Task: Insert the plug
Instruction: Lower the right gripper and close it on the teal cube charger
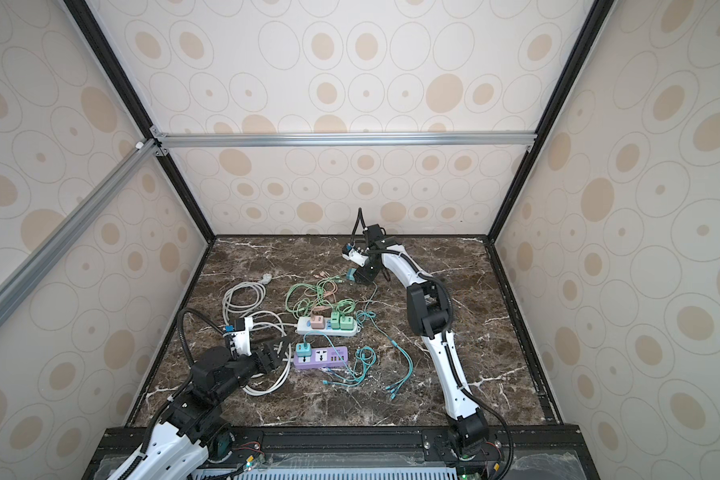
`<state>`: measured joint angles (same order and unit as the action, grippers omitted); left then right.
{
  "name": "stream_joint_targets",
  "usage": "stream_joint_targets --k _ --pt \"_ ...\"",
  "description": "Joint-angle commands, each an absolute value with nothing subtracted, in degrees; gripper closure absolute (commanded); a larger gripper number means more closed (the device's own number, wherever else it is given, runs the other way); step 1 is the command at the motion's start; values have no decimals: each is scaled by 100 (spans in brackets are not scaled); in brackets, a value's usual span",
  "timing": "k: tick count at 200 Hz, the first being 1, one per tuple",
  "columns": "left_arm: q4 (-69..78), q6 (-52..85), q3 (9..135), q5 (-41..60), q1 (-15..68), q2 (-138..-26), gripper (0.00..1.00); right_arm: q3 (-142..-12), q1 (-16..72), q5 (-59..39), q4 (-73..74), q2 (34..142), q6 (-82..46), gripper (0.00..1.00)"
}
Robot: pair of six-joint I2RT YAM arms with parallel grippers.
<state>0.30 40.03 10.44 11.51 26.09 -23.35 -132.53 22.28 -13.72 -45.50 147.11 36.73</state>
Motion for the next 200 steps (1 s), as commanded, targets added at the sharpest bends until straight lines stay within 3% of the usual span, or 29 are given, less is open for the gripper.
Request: stream_joint_targets --k 1,200 --pt "-9 4042 1182 1183 2584 -2313 27 -13453 2297 -1368 -4909 14828 4055 31" --pt "219 4031 1179 1191 2571 -2694 27 -14019 2389 -1708 -4621 15274 4333 36"
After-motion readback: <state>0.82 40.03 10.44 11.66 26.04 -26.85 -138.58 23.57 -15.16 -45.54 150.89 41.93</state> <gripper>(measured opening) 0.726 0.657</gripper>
